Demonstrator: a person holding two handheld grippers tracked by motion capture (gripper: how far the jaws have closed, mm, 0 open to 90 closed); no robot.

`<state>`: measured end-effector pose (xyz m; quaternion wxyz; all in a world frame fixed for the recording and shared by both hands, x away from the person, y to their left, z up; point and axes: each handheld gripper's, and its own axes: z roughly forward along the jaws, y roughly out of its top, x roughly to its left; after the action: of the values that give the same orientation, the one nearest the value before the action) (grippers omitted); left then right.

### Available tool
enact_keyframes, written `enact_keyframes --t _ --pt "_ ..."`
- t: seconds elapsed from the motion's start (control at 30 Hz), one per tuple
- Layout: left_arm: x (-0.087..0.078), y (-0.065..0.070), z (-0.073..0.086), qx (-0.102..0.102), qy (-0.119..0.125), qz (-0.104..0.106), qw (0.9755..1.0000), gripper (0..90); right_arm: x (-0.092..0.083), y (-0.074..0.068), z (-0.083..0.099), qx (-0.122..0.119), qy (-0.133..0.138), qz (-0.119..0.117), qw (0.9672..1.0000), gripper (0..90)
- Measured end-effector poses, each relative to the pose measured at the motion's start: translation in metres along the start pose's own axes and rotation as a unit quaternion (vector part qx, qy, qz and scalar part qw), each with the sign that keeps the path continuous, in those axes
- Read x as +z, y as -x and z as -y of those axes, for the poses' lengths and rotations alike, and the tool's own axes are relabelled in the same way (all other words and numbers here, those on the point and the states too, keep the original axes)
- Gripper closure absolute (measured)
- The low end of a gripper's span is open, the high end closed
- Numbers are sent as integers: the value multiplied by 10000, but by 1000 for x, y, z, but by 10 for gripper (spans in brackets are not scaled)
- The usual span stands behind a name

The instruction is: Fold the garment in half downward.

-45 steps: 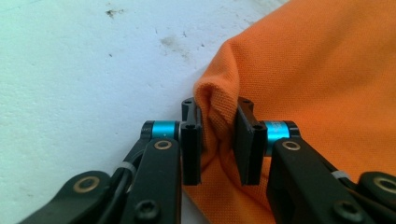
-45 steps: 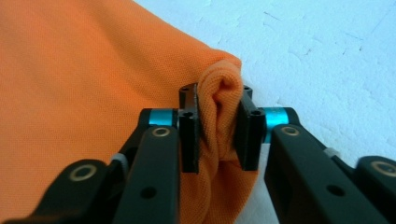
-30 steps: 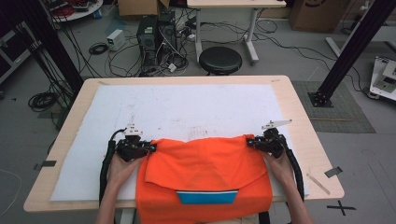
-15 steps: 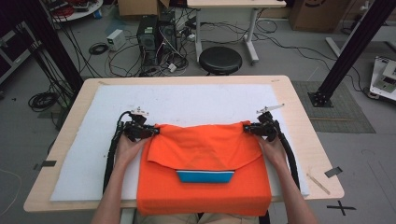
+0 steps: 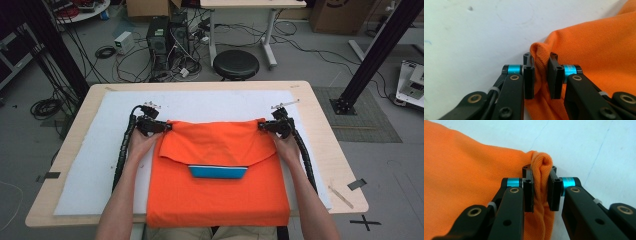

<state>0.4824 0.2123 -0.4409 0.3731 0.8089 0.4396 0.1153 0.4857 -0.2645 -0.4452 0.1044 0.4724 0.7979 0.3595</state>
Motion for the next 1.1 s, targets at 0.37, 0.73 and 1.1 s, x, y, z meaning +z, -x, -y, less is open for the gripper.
enact_keyframes --t 0.37,0.73,1.1 --pt "12 -13 -10 -374 195 -213 9989 778 15 13 -19 229 50 115 9997 797" --pt "12 -17 -3 -560 479 339 9967 524 12 27 -12 722 318 -481 9957 434" --pt "-42 14 2 94 950 -460 9944 443 -38 12 8 369 481 293 9977 326"
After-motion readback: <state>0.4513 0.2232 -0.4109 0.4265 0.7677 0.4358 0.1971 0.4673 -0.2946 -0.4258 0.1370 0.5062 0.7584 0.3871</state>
